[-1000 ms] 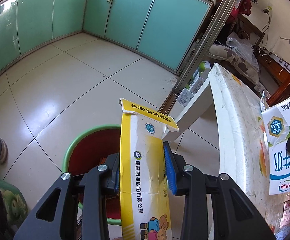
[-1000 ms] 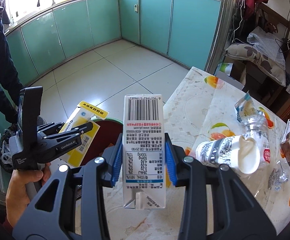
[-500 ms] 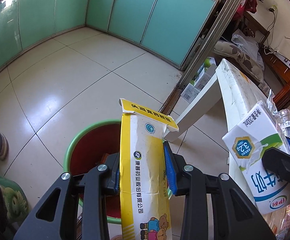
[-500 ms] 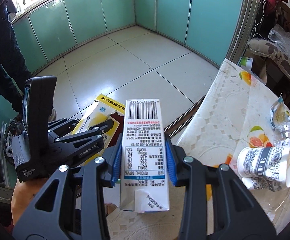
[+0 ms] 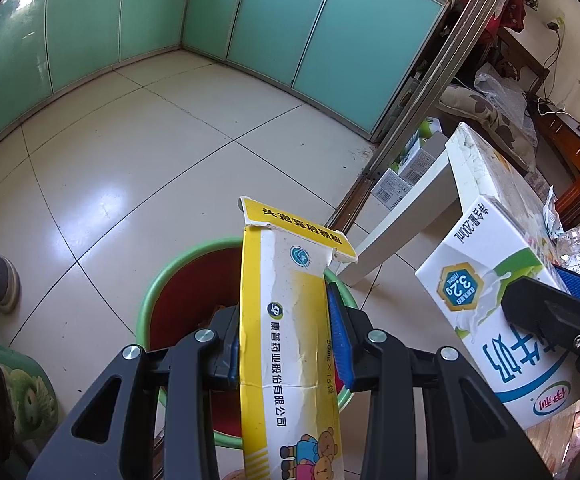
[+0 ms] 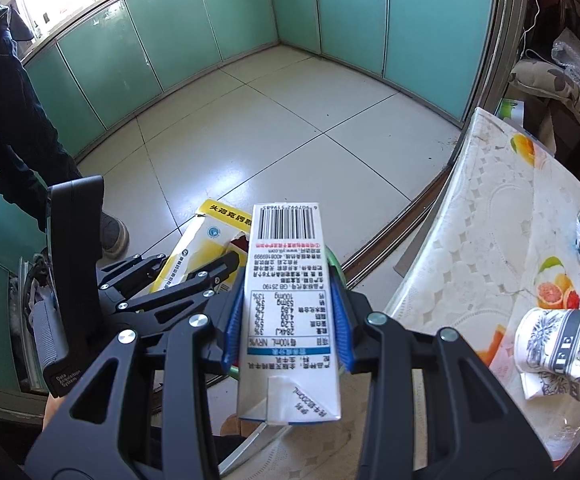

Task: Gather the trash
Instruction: 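Open both grippers to drop the carton and medicine box into the bin, then move both open grippers back over the table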

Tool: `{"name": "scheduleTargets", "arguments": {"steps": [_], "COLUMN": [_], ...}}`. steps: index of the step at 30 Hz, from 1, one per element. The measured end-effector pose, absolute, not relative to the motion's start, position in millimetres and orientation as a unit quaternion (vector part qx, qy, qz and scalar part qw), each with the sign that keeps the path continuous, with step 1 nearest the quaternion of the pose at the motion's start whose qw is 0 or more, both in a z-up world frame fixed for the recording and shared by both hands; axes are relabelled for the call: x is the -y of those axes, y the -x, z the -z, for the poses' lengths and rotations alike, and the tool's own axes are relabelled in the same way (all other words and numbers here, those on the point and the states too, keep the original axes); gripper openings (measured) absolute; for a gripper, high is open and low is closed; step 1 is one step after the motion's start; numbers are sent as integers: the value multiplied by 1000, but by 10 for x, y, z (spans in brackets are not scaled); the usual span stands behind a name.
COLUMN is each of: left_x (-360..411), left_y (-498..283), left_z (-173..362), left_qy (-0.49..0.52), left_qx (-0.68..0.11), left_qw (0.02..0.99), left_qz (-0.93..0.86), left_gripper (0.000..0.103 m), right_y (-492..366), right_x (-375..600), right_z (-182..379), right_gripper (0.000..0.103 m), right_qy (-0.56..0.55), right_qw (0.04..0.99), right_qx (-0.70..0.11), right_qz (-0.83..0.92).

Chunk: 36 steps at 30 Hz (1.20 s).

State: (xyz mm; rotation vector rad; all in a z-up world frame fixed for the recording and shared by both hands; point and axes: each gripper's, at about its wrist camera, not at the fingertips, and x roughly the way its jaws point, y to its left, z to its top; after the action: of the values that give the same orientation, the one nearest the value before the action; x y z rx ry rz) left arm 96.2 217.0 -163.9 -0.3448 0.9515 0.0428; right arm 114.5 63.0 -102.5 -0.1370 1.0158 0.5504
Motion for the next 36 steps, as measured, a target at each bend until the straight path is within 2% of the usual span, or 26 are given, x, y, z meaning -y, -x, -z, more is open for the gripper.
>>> {"name": "scheduleTargets", "arguments": {"steps": [6,7,8,9,10,21,24,26,31,36], "left_x": [-2204,-2212,-2231,-2253,-2280,-2274,-2151,-2047,-1823,-1629], "left_y": [-972,-973,-970,-959,-943,-920,-914,-909,-884,-792], "left_z": [1659,1656,1652,1630,1603,1500,1436,1393,1294,1177], "left_qy": [168,170,173,178,182,195,182,171,139,126], "left_qx": [-459,-457,-455,-448,-439,-423,-420,-419,-419,-415], "left_qw": [872,872,873,875,878,884,889,892,897,901], "left_qz": [-23,-27,-33,-39,-46,-41,-31,-23,-4,8], "left_gripper": [34,37,45,64,76,77,85,85,87,87], "right_y": [-1241,-1253,-1260,-1264,-1258,-1146,-1063,-998,-851,-674], "right_x": [-657,-654,-651,-633,-611,-322,-196,-114,143,452], "right_z": [1046,1043,1042,1037,1029,844,774,717,517,339], "right_gripper": [37,44,58,62,63,65,66,66,66,71], "right_qy": [64,61,57,53,49,50,51,53,53,70], "right_qw": [837,837,837,840,843,855,859,864,884,907], "right_qx": [-478,-476,-475,-472,-469,-457,-450,-443,-411,-372], "right_qz": [-258,-262,-265,-262,-259,-242,-238,-233,-216,-186]}}
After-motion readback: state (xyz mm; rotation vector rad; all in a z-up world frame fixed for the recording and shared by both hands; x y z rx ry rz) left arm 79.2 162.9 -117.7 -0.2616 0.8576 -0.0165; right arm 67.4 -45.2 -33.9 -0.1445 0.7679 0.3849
